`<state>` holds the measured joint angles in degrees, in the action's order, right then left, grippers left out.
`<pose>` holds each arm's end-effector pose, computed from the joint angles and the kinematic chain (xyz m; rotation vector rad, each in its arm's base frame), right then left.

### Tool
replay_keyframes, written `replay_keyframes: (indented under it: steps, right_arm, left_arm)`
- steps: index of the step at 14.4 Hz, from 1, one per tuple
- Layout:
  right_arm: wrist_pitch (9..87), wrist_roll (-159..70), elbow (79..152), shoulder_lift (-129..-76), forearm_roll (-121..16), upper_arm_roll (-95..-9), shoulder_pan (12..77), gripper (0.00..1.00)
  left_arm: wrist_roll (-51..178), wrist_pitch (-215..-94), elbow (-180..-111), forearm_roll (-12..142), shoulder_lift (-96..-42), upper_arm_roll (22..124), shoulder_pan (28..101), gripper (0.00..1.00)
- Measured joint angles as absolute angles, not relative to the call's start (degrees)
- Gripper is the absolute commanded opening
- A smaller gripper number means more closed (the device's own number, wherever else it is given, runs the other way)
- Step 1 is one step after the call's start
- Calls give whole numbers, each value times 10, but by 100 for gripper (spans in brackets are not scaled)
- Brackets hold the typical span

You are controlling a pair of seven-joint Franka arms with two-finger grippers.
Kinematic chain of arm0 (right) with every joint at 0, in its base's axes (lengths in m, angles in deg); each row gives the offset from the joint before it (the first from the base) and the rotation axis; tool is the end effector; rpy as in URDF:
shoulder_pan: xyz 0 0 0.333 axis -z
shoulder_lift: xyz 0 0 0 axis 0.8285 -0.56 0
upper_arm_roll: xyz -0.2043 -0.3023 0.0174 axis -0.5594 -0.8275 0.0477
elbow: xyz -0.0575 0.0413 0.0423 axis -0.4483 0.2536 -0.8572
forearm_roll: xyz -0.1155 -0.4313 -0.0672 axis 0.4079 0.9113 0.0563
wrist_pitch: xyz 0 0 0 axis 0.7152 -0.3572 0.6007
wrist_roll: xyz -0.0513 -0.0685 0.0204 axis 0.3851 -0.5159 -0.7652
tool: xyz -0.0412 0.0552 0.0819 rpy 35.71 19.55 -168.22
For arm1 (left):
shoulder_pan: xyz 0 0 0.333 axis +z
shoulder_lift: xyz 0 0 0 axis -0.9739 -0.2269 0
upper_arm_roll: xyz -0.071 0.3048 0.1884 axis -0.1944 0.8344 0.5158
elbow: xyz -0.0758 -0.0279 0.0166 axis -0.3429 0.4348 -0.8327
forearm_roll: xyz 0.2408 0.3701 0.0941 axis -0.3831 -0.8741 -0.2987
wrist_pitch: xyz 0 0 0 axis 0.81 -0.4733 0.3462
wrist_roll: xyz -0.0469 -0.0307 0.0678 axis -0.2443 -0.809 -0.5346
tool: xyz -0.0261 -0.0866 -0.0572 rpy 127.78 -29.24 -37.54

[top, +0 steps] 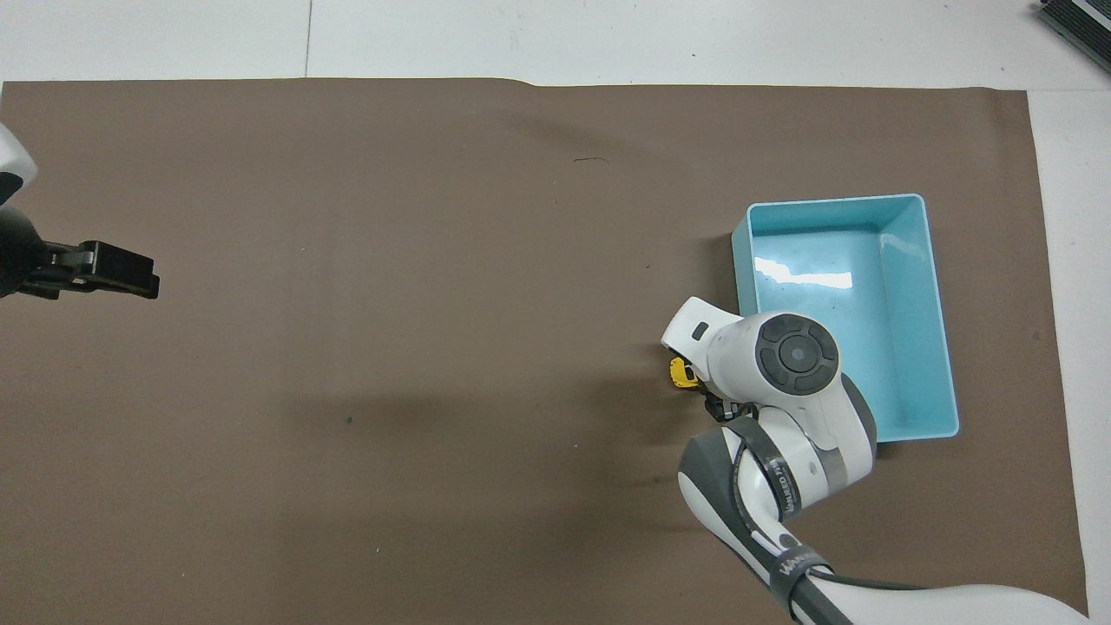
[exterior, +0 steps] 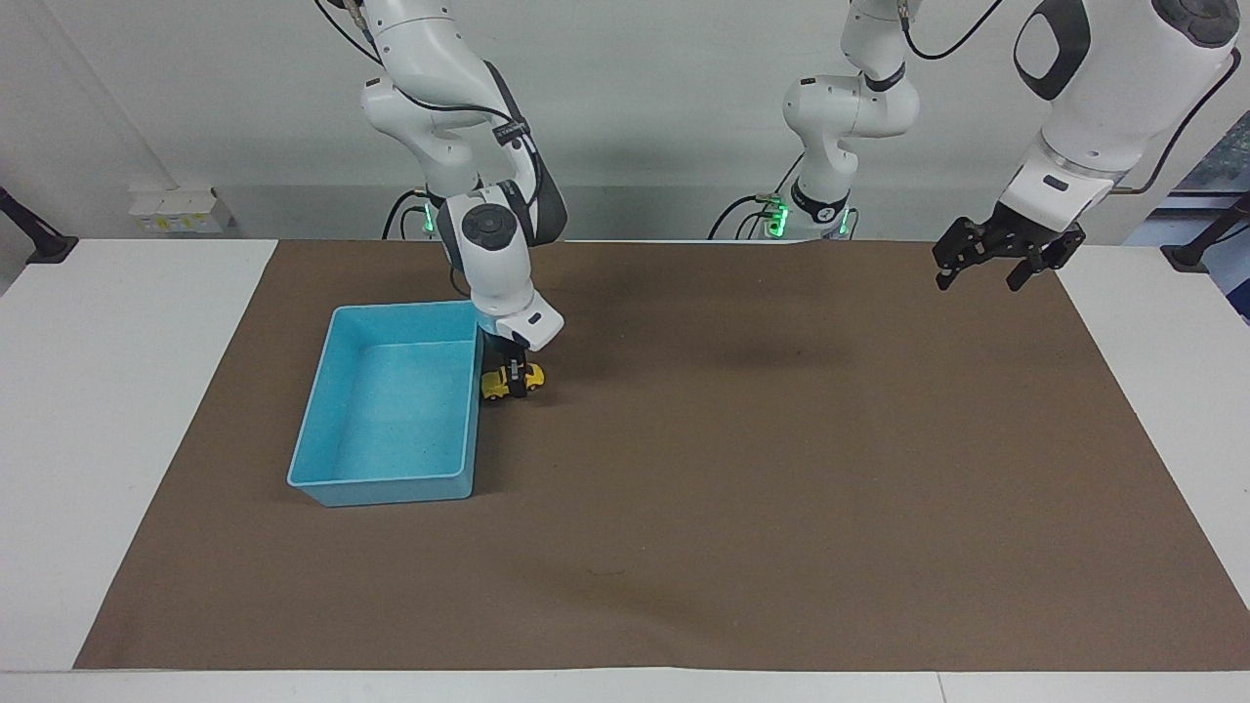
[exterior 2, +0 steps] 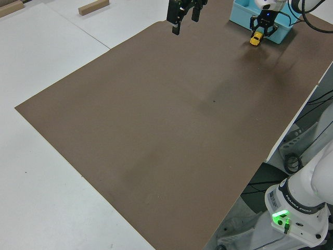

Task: Wind up and store yellow beetle car
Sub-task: 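Close the right gripper on the yellow car, then lift the car with the right gripper over the tray rim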

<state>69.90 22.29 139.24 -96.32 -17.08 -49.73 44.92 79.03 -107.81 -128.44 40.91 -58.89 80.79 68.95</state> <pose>0.5587 0.2067 0.3121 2.0139 2.3453 0.0360 0.6143 -0.0405 0.6543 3.1153 -0.0990 -0.0210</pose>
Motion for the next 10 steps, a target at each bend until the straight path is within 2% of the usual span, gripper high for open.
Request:
replay_keyframes:
  steps: [4, 10]
  right_arm:
    - [679, 199, 1338, -975, -171, -497, 436, 0]
    - [540, 176, 1213, -975, -197, -497, 429, 0]
  left_arm:
    - [790, -1078, -1284, 409, -589, 808, 690, 100]
    - [790, -1078, -1284, 409, -589, 808, 690, 100]
